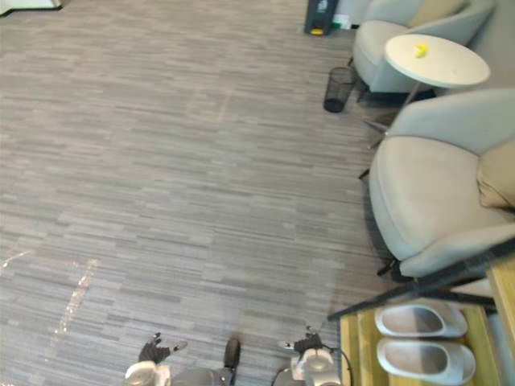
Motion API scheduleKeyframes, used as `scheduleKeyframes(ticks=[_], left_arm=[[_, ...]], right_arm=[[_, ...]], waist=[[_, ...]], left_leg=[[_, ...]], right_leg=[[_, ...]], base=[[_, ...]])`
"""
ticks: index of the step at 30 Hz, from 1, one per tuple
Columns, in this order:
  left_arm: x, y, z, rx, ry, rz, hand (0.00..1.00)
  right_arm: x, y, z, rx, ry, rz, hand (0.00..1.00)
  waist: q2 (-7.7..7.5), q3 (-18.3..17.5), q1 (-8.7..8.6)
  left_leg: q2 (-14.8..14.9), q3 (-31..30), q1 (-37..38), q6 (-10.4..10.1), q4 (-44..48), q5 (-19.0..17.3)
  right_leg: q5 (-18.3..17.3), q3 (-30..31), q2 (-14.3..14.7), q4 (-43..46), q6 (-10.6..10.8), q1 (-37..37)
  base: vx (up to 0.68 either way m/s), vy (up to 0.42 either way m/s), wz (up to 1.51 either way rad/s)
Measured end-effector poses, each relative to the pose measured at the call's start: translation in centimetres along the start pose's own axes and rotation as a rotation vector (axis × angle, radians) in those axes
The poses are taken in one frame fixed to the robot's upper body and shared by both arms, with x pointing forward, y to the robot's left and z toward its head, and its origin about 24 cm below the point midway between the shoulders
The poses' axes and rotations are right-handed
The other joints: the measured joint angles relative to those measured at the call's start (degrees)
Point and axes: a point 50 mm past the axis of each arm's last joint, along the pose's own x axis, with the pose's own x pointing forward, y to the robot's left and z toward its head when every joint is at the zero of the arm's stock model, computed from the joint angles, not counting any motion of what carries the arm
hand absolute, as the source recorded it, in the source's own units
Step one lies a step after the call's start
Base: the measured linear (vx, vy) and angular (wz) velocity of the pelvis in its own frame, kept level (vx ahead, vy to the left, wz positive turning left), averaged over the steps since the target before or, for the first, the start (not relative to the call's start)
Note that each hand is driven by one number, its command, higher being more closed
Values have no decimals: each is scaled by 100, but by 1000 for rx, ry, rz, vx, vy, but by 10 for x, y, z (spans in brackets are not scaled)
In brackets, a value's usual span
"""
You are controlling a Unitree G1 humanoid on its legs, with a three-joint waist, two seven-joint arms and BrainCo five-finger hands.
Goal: Organize the slippers on the shoe rack
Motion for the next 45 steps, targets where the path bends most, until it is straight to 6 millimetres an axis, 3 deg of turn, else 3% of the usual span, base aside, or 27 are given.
scheduleKeyframes(ticks=[2, 4, 6, 7, 8, 10, 12, 13, 15, 17, 19, 22, 23, 25, 26, 28, 29, 31, 33, 34, 35, 37, 40, 42, 43, 44, 45], left_arm=[[-1, -7, 4, -52, -9, -5, 0], [-1, -7, 4, -50, -12, -7, 0], [0, -7, 7, -42, -20, -12, 0], [0, -9, 9, -55, -24, -13, 0], [1, -10, 12, -61, -30, -15, 0], [0, -9, 9, -59, -23, -12, 0], [2, -5, 13, -76, -36, 0, 0], [3, -2, 15, -98, -41, 15, 0], [3, 0, 14, -93, -31, 19, 0], [4, 8, 10, -65, -7, 33, 0], [3, 16, 2, -58, 18, 55, 0], [1, 20, -5, -54, 36, 65, 0], [1, 20, -7, -54, 42, 63, 0], [1, 19, -7, -53, 45, 60, 0], [1, 18, -8, -52, 51, 56, 0], [0, 15, -11, -56, 60, 52, 0], [-1, 13, -14, -69, 72, 50, 0], [-3, 8, -19, -96, 89, 47, 0], [-3, 11, -18, -160, 87, 74, 0], [-5, 9, -18, -192, 83, 81, 0], [-5, 9, -15, -215, 66, 85, 0], [-4, 12, -7, -219, 31, 93, 0], [-3, 16, 6, -228, -27, 101, 0], [-3, 20, 11, -241, -51, 115, 0], [-3, 20, 11, -243, -52, 115, 0], [-4, 24, 6, -238, -35, 128, 0], [-4, 25, 3, -236, -22, 131, 0]], right_arm=[[0, -1, 0, 1, -5, -5, 0], [-1, -1, 6, 16, -35, -10, 0], [1, -6, 17, 13, -74, -23, 0], [2, -6, 21, 10, -84, -24, 0], [4, -9, 26, 8, -92, -34, 0], [3, -9, 19, 2, -67, -32, 0], [3, -6, 11, -1, -32, -21, 0], [2, -3, 5, 2, -16, -16, 0], [1, -1, 2, 4, -5, -11, 0], [-4, 5, -13, 13, 33, 8, 0], [-4, 5, -11, 13, 24, 8, 0], [-2, 5, -6, 4, 7, 8, 0], [-1, 5, -1, 4, -8, 8, 0], [-1, 4, 2, 5, -16, 8, 0], [0, 3, 3, 4, -18, 6, 0], [0, 0, 4, 1, -23, 1, 0], [1, -7, 1, 2, -15, -17, 0], [1, -6, 2, 15, -14, -19, 0], [0, 1, 2, 50, -10, -8, 0], [-1, 2, 2, 48, -9, -3, 0], [-2, 7, 4, 44, -21, 5, 0], [-5, 18, 4, 57, -22, 29, 0], [-5, 21, 6, 51, -27, 37, 0], [-4, 19, 10, 56, -37, 22, 0], [-4, 19, 10, 57, -37, 20, 0], [-5, 20, 6, 54, -24, 20, 0], [-5, 20, 5, 53, -21, 20, 0]], waist=[[147, 97, 159], [133, 103, 251], [156, 134, 248], [163, 232, 286], [231, 304, 302], [292, 279, 304], [136, 316, 347], [-1, 337, 409], [-37, 359, 423], [-122, 345, 380], [-125, 349, 351], [-67, 381, 210], [-28, 405, 197], [-63, 402, 192], [-121, 382, 150], [-173, 382, 94], [-8, 286, 25], [96, 221, 79], [192, 232, 80], [328, 266, 91], [446, 303, 179], [338, 357, 280], [137, 376, 402], [19, 447, 520], [13, 452, 538], [-84, 426, 688], [-112, 396, 730]], left_leg=[[354, 822, -171, 262, 1052, -243], [376, 1000, -173, 160, 1206, -300], [412, 1152, -342, -153, 1379, -497], [563, 1344, -396, -8, 1393, -879], [853, 1366, -528, -64, 1370, -1084], [1163, 1273, -400, -337, 559, -655], [1085, 1348, -291, -191, 464, -607], [970, 1377, -224, -155, 450, -785], [918, 1367, 42, -64, 382, -904], [779, 1223, 732, 27, 15, -988], [794, 1119, 1274, 59, -335, -1018], [968, 938, 1879, 55, -757, -1016], [1080, 892, 2070, 54, -934, -1015], [1093, 854, 2286, 38, -1194, -1011], [1023, 742, 2427, -70, -1319, -1055], [961, 542, 2722, -239, -1374, -1284], [1202, 249, 2890, -341, -1308, -1529], [1352, 198, 2778, -350, -959, -1535], [1615, 173, 2030, -452, 911, -1500], [1893, 182, 1479, -689, 2326, -1146], [2279, 236, 881, -776, 3823, -1157], [2398, 409, 305, -739, 4336, -1408], [2214, 811, -398, -559, 3150, -1630], [1738, 646, -695, -545, 906, -1181], [1672, 579, -730, -579, 584, -957], [1532, 597, -581, -743, 66, -107], [1465, 605, -556, -684, 64, 101]], right_leg=[[-137, 6, 149, 252, -34, 181], [-66, 154, 212, -182, -187, 314], [-62, 57, 186, -473, -112, 418], [-41, 32, 172, -490, -109, 417], [-43, -17, 179, -498, -109, 439], [-80, -26, 250, -587, -10, 534], [-134, -8, 69, -555, 130, 623], [-193, 36, -71, -307, 246, 574], [-224, 246, -329, 945, 321, 195], [-17, 475, -707, 3155, 281, -546], [-159, 461, -660, 3767, 205, -959], [-338, 210, -325, 3127, -15, -1448], [-236, 148, -38, 2244, -63, -1728], [373, 153, 203, 861, -25, -1999], [939, 210, 272, -125, 7, -2087], [1430, 438, 241, -363, -154, -2108], [1606, 465, 371, 291, -494, -2202], [1290, 361, 456, 475, -591, -2207], [1077, 145, 668, 339, -663, -1856], [941, 144, 913, 207, -764, -1515], [681, 192, 1169, 141, -913, -1089], [462, 233, 1222, 54, -938, -626], [392, 431, 1128, -398, -802, -31], [234, 610, 844, -584, -514, 284], [186, 657, 799, -604, -451, 351], [45, 849, 607, -638, -232, 504], [3, 906, 556, -650, -175, 533]], base=[[113, 2, 34], [-66, -4, 32], [-33, 36, 31], [34, 56, 20], [31, 51, 15], [133, 130, 19], [199, 178, 9], [252, 150, -6], [255, 150, 5], [355, 130, 30], [377, 71, 36], [353, 0, 36], [371, -41, 26], [386, -74, 31], [498, -204, 63], [527, -225, 82], [306, -125, 60], [531, -206, 42], [526, -232, 19], [520, -159, -9], [619, -174, -16], [539, -107, -15], [435, -14, -24], [546, 191, -37], [477, 242, -52], [400, 209, -54], [539, 264, -52]])
